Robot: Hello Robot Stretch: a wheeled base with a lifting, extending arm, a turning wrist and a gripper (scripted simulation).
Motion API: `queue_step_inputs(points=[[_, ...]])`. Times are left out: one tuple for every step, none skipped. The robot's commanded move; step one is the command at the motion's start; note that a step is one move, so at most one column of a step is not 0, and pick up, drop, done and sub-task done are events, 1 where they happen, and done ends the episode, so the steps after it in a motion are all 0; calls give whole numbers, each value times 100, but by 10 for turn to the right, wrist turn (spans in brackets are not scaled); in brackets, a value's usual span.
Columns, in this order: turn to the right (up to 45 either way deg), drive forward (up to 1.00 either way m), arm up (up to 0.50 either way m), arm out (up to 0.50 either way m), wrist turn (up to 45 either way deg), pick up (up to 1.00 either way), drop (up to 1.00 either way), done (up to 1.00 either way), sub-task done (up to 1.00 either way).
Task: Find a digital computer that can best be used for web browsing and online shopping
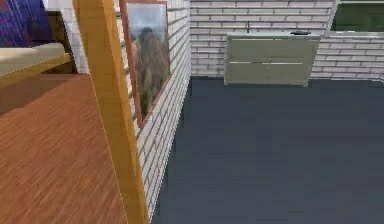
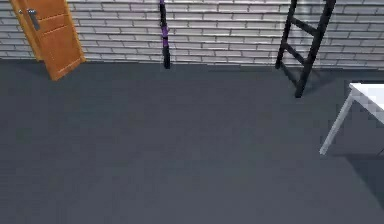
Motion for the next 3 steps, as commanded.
queue_step_inputs(points=[[-420, 0, 0, 0, 0, 0, 0, 0, 0], [0, 40, 0, 0, 0, 0, 0, 0, 0], [-390, 0, 0, 0, 0, 0, 0, 0, 0]])
